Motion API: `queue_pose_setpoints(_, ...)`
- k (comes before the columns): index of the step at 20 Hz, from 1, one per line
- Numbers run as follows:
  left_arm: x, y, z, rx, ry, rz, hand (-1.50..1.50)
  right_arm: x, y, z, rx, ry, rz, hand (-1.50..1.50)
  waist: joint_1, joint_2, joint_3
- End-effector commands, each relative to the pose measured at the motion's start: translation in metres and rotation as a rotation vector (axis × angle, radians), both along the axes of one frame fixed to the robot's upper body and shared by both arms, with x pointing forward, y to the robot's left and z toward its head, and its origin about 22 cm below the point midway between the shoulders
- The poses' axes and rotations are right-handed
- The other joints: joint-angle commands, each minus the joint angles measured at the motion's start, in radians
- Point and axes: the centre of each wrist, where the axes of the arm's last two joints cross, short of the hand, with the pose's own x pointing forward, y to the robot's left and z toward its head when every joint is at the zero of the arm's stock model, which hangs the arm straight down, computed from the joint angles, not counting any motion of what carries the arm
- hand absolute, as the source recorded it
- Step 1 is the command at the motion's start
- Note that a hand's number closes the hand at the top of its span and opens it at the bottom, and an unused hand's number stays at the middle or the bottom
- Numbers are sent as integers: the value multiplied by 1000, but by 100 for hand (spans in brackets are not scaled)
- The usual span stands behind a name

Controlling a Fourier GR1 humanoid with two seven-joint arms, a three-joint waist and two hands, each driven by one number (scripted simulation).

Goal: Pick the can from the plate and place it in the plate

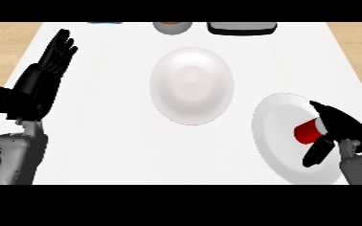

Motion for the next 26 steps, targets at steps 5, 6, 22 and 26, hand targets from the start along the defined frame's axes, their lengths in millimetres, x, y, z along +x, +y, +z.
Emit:
queue_pose_setpoints(5, -18, 5, -7, 2, -12, -13, 0, 8, -19, -27, -38, 53, -25, -150, 5, 0, 0)
queue_pose_setpoints(6, 8, 14, -5, -9, -7, 10, 0, 7, -15, -40, -90, 79, -9, -150, 2, 3, 0)
queue_pose_setpoints(22, -13, 22, 0, 1, 18, 67, 0, -90, 6, -68, -273, -295, -207, 150, -64, -14, -3)
queue_pose_setpoints(26, -17, -2, -1, 7, 10, 34, 0, -126, 36, -34, -318, -455, -202, 150, -36, -10, -2)
